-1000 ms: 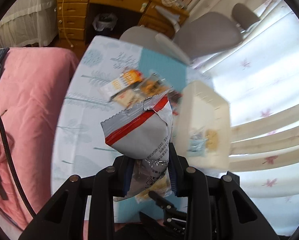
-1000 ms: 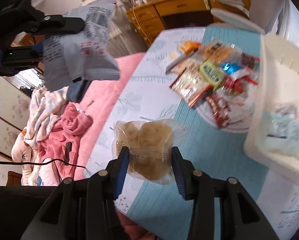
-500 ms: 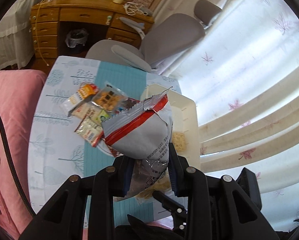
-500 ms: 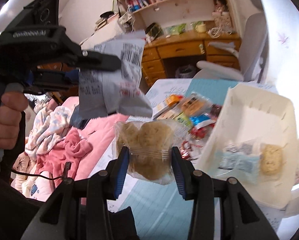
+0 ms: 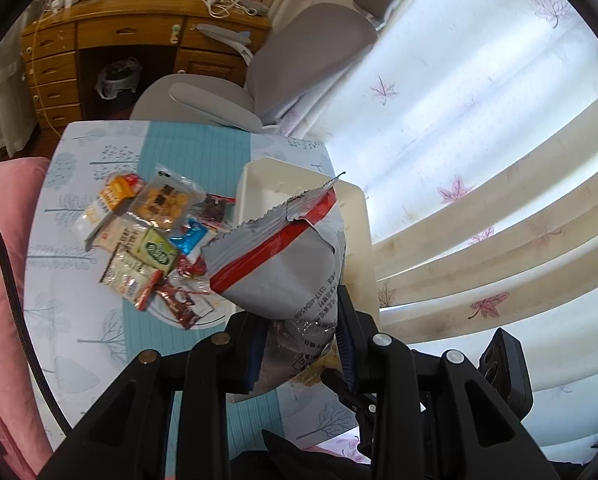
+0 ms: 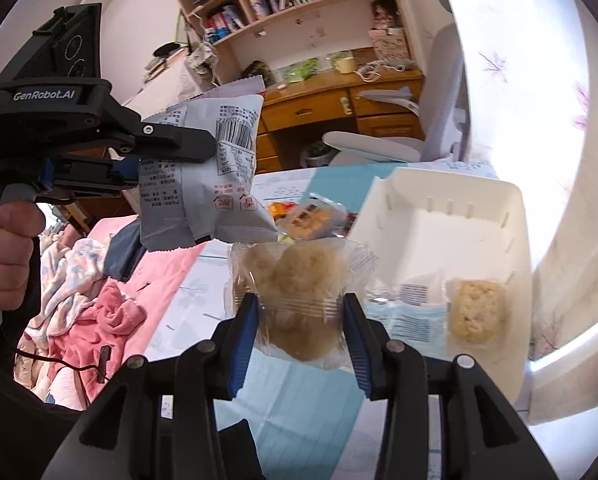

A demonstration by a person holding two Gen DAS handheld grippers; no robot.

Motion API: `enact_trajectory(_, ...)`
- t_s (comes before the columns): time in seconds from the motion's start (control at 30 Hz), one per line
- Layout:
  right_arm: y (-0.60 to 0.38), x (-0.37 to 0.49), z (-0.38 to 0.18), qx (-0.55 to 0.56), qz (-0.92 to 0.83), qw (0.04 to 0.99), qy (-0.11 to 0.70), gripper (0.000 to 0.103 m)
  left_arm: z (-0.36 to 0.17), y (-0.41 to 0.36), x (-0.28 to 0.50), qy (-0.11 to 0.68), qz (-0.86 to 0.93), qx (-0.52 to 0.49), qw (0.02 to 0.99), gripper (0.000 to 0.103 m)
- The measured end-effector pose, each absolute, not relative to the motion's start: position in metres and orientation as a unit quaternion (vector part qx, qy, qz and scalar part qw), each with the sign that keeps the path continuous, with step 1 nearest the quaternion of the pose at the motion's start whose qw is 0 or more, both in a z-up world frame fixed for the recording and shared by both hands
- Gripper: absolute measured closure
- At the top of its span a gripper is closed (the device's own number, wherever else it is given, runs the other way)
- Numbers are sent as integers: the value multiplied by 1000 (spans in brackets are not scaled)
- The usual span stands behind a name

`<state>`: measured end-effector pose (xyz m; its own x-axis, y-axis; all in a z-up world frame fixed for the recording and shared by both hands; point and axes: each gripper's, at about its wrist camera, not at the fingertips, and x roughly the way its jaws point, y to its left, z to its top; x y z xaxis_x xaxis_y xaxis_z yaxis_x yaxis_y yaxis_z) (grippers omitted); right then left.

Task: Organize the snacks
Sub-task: 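Carry both bags over the white tray and release them inside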

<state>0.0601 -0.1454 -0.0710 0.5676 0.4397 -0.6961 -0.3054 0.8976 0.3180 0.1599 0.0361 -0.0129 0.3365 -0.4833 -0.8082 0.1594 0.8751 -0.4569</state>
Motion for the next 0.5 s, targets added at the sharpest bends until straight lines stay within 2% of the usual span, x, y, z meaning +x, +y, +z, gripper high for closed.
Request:
enact_trajectory(0.4,-176,74,-89,81,160,875,449,60,-33,4,173,557,-216,-155,787,72)
enact_trajectory(0.5,-183,77,-93,87,141,874,457,55,-37,2,174,559,-218,-162,783,52)
